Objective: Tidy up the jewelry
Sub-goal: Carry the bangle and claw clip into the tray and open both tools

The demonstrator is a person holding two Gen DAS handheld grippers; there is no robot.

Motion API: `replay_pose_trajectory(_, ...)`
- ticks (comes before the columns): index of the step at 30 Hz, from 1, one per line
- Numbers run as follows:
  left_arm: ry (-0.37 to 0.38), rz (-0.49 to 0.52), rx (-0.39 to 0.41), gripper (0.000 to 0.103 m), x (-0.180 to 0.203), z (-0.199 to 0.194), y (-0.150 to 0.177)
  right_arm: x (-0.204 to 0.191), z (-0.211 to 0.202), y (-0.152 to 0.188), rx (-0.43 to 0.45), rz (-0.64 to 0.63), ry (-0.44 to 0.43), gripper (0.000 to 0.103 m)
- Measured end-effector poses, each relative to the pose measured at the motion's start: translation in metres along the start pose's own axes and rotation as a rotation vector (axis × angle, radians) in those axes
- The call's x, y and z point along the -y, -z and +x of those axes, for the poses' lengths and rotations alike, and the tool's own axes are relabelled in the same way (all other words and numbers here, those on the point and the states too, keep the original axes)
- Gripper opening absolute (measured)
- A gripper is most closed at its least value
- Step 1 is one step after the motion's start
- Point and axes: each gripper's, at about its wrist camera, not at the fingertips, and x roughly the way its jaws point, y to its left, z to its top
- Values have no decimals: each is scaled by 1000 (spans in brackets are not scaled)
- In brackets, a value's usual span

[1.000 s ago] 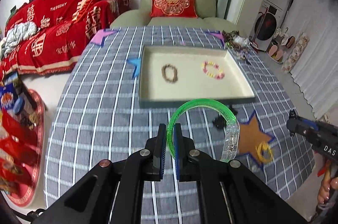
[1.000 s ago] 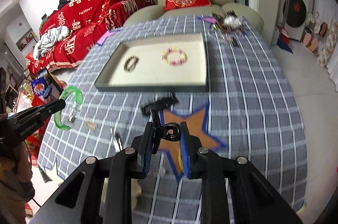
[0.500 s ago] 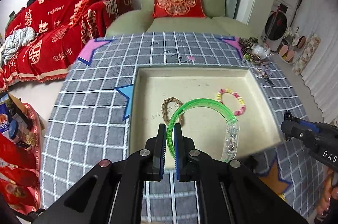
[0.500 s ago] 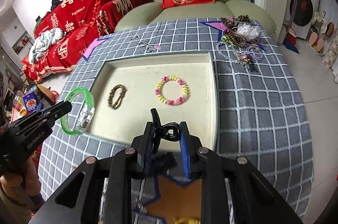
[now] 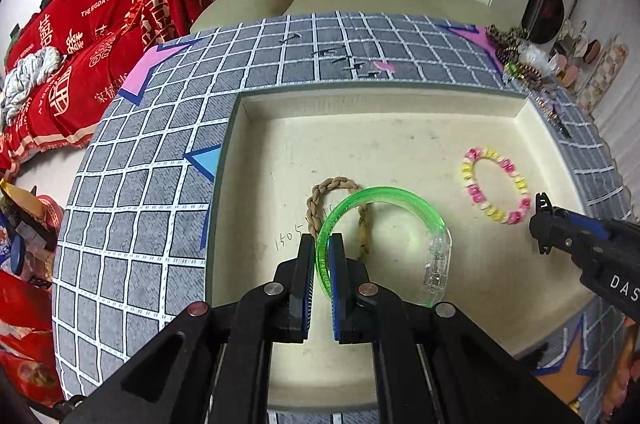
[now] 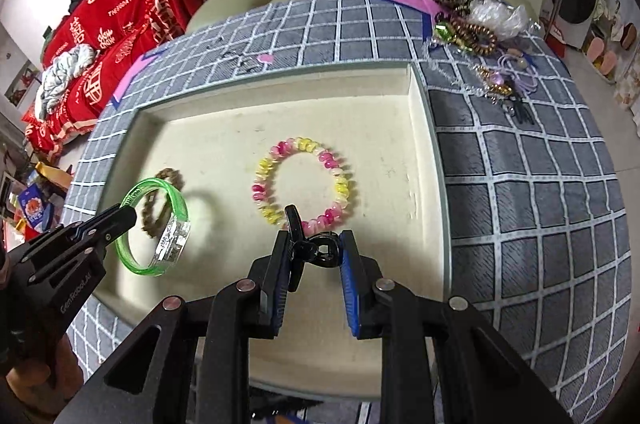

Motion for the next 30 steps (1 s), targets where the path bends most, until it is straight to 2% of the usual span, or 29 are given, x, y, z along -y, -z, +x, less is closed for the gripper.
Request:
replay_pose_trajectory(11, -53, 23, 5, 15, 3, 2, 1, 0, 14, -1, -21, -4, 34, 29)
replay_pose_trajectory(13, -64, 21, 15, 15, 3, 0, 1, 0, 14, -1, -22, -3, 29, 36)
replay_pose_trajectory(15, -61, 15, 20, 15, 2, -2, 1, -1, 14, -1, -25, -4, 31, 63)
replay_pose_trajectory(16, -61, 13, 21, 15, 1, -3, 0, -1, 13, -2, -22, -4, 29, 66)
replay_pose_trajectory(30, -55, -18, 33, 15, -4, -26, 4, 8, -31, 3, 44, 55, -28, 66)
